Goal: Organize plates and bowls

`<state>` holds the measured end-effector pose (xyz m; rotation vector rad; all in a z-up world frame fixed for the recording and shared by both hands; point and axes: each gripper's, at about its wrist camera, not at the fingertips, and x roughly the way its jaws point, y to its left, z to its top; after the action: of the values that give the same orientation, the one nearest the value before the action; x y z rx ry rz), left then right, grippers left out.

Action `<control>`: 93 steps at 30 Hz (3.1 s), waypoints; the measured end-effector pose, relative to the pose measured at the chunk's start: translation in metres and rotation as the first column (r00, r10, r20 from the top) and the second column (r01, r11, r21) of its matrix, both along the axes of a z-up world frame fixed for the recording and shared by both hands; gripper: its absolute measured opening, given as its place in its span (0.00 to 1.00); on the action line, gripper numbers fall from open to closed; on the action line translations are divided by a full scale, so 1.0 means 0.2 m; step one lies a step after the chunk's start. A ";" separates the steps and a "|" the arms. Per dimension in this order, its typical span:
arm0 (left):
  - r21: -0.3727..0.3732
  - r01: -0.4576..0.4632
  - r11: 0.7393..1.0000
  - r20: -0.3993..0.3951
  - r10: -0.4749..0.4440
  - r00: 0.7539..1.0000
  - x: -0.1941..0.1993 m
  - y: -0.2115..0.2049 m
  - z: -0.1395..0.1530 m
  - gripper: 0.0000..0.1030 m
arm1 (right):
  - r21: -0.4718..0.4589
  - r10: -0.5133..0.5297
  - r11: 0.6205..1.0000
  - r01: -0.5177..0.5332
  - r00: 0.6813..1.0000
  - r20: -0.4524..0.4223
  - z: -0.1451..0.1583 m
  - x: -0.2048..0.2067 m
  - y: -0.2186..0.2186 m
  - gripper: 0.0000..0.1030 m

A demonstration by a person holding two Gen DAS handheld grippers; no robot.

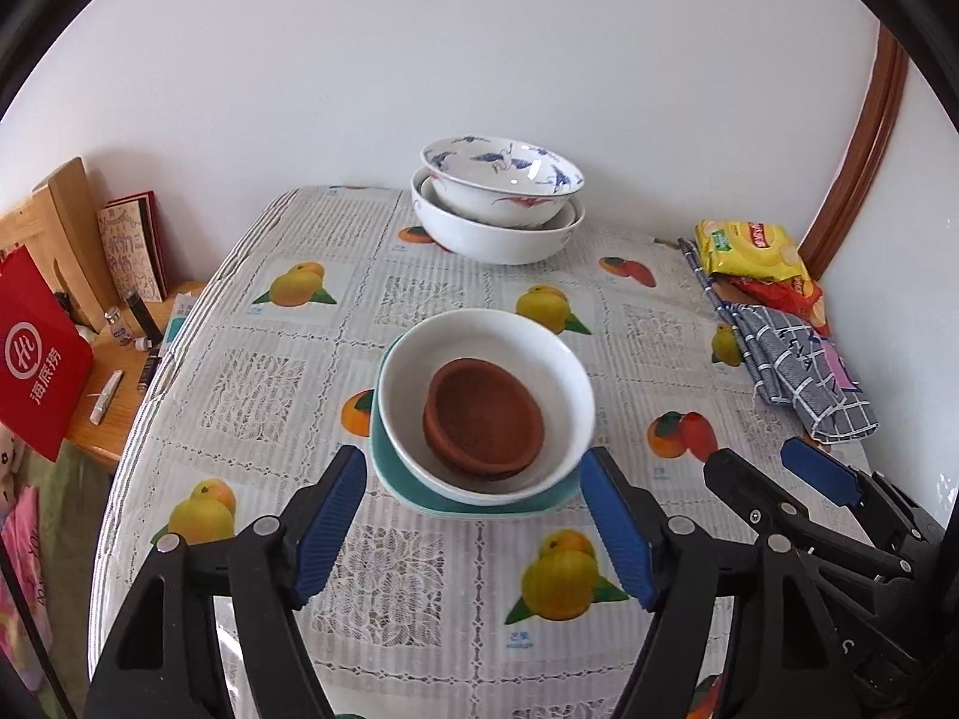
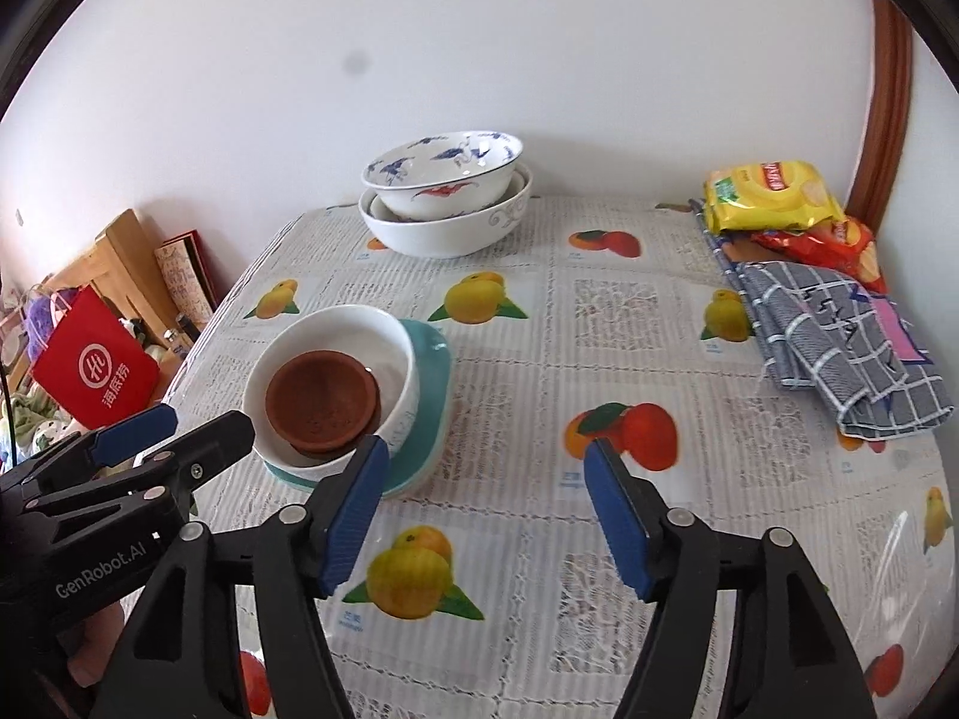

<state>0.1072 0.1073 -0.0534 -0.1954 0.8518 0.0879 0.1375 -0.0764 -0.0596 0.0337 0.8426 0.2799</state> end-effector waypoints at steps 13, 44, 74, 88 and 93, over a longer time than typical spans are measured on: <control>0.073 0.047 0.996 0.132 -0.056 0.990 -0.30 -0.36 0.20 0.93 | 0.001 -0.155 0.988 0.155 0.987 0.051 0.15 -0.34 -0.47 0.84; 0.134 0.085 0.987 0.162 -0.107 0.981 -0.58 -0.61 0.27 0.95 | -0.010 -0.227 0.973 0.230 0.967 0.117 0.23 -0.69 -0.73 0.95; 0.139 0.083 0.987 0.153 -0.104 0.983 -0.59 -0.61 0.27 0.96 | -0.022 -0.229 0.972 0.233 0.966 0.122 0.23 -0.72 -0.73 0.95; 0.136 0.081 0.987 0.152 -0.102 0.983 -0.60 -0.61 0.27 0.96 | -0.025 -0.231 0.972 0.235 0.965 0.121 0.23 -0.72 -0.72 0.95; 0.132 0.077 0.988 0.152 -0.097 0.984 -0.60 -0.61 0.27 0.96 | -0.022 -0.230 0.972 0.234 0.966 0.120 0.22 -0.72 -0.72 0.95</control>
<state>-0.0124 -0.0143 0.0002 -0.0455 0.6934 0.0435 -0.0072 -0.2214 -0.0147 0.0816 0.7191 0.0452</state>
